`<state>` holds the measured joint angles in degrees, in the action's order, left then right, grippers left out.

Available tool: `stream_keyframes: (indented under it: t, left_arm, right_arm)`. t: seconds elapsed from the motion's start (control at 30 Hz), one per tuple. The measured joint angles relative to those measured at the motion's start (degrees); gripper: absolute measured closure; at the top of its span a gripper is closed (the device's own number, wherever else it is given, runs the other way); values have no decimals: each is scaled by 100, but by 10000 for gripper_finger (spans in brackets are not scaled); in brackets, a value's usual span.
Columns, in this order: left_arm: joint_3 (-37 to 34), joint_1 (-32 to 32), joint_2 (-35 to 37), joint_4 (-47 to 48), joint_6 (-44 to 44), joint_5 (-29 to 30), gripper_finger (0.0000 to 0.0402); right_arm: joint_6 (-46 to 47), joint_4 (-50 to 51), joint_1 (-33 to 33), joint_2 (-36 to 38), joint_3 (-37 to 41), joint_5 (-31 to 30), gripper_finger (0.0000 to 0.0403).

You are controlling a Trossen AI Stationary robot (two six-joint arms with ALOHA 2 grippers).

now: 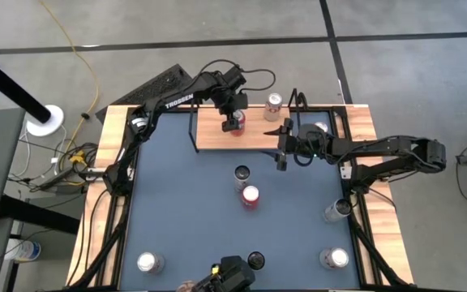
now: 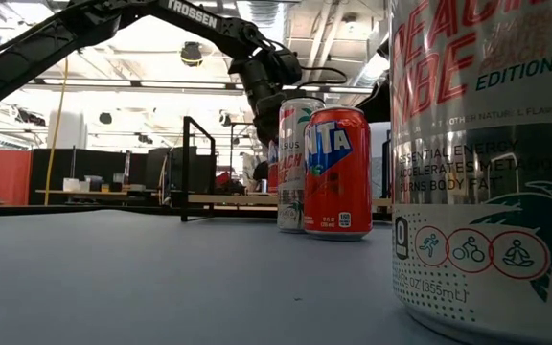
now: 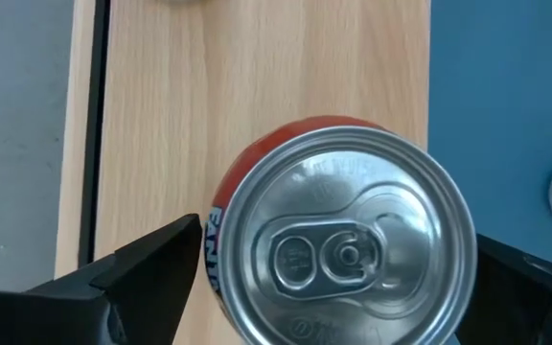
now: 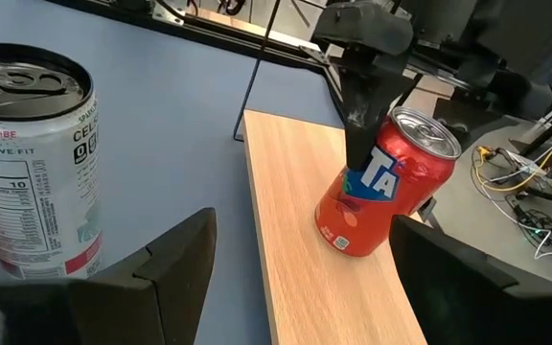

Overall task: Place canned beverage on shelf
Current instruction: Put the top left orange soda can on the shelf

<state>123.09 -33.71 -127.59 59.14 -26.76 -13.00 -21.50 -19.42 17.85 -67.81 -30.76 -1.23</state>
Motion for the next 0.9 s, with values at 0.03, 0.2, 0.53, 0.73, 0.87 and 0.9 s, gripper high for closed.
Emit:
stream_keyframes:
  t: [0.03,0.2,0.53,0.73,0.87,0.9]
  left_arm:
    - [0,0,0,0,-17,16,38]
    - [0,0,13,19,-46,33,37]
    - [2,-2,412,72,-14,269,37]
    - [7,-7,826,221,16,546,37]
    - [9,-15,1108,324,51,629,37]
    - [9,-22,1180,376,72,648,37]
  right_arm:
    - [0,0,0,0,0,0,97]
    - [0,-1,-2,0,0,0,97]
    - [0,-51,22,0,0,0,97]
    - [0,-72,114,1,0,0,97]
    - [0,-85,210,0,-47,3,97]
    - [0,-87,225,2,-69,31,97]
